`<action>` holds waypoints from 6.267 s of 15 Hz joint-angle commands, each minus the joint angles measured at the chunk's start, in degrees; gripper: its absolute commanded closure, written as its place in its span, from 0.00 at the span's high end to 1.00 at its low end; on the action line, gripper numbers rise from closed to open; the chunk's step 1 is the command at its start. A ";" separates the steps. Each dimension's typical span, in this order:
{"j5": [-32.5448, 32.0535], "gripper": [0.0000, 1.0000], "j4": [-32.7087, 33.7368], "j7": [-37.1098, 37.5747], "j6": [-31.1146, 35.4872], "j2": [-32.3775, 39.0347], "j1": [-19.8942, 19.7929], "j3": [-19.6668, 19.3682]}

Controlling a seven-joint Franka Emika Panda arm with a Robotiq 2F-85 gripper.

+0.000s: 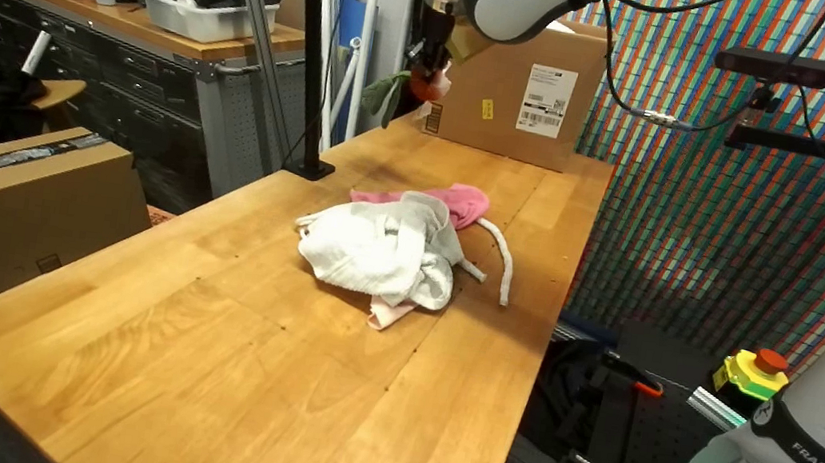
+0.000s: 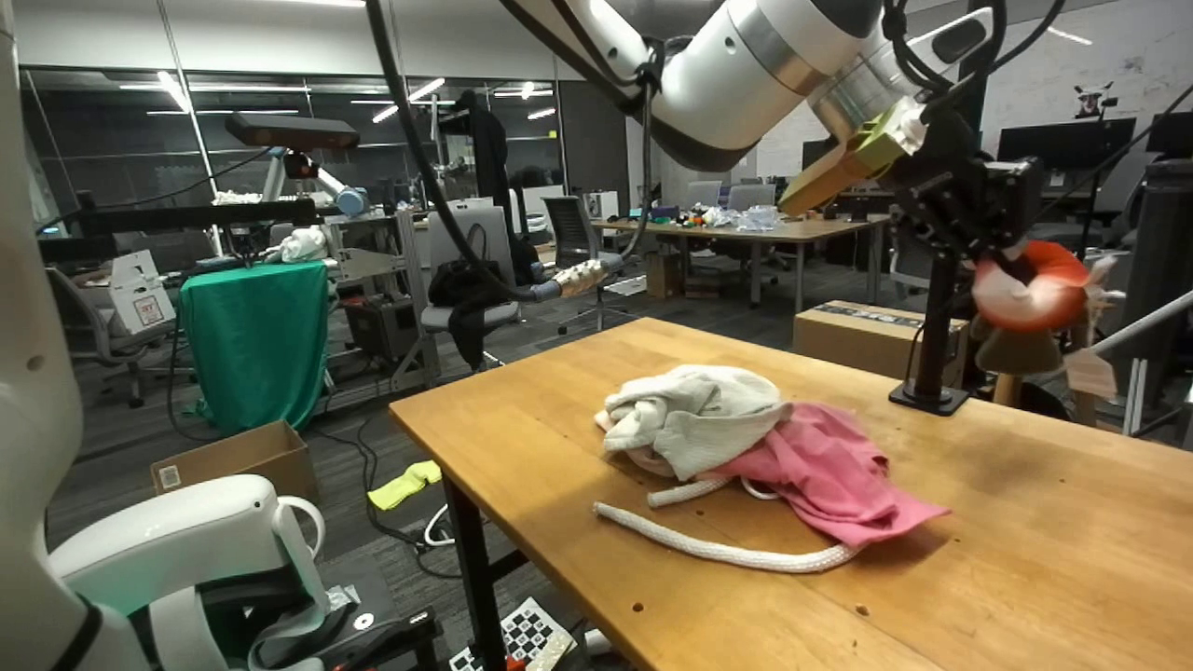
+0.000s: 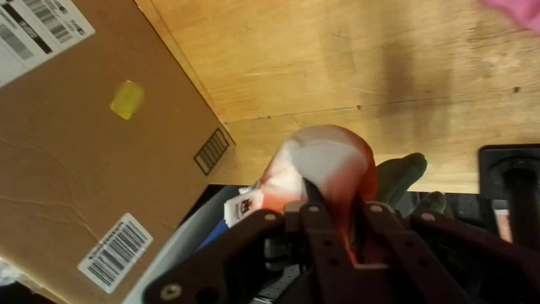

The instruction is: Spread the objects across on the table

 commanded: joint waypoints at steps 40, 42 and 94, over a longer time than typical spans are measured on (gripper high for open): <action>-2.95 1.00 -21.96 11.44 -8.08 -15.80 0.63 10.72; 0.57 1.00 -23.09 7.91 -7.37 -16.74 2.48 12.97; 23.73 0.11 -18.95 -20.10 -4.25 -14.74 8.20 18.83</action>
